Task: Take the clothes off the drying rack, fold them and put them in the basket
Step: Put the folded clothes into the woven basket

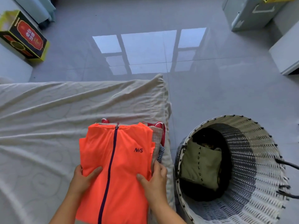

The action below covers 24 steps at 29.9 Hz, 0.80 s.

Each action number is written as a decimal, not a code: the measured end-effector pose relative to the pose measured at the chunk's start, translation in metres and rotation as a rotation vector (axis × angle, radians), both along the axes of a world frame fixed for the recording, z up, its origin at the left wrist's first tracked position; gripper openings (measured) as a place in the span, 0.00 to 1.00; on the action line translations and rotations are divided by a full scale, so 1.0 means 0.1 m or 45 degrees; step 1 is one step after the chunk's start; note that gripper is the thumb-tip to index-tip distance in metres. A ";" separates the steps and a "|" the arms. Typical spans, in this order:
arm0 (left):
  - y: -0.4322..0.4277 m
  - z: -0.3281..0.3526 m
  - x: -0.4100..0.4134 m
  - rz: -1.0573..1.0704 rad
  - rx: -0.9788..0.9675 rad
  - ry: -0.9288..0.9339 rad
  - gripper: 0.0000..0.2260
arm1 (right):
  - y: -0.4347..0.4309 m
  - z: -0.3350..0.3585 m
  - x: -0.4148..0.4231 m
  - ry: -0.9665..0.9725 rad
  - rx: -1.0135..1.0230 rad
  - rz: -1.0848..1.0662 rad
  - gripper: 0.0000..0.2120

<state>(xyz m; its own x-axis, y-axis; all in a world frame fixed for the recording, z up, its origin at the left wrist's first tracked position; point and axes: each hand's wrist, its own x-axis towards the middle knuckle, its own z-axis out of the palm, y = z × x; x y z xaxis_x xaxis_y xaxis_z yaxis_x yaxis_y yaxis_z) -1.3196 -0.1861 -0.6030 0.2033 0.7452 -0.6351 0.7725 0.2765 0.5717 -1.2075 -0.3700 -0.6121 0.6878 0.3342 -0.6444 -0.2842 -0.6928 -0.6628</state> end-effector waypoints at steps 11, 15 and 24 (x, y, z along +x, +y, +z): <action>0.16 0.09 0.05 -0.113 -0.232 0.077 0.41 | 0.05 0.03 0.05 0.234 -0.007 -0.196 0.49; 0.18 0.12 0.07 -0.132 -0.276 0.074 0.42 | 0.01 0.00 0.08 0.332 -0.006 -0.304 0.47; 0.11 0.14 0.02 -0.065 -0.185 -0.065 0.47 | 0.00 -0.14 0.03 0.438 0.102 -0.383 0.66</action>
<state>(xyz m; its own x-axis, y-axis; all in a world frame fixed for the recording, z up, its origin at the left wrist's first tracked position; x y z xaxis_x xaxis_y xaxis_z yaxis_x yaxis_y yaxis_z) -1.3171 -0.1746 -0.5894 0.2732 0.6342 -0.7233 0.7588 0.3201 0.5672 -1.2047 -0.3698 -0.6260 0.5128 0.2105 -0.8323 -0.6774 -0.4964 -0.5429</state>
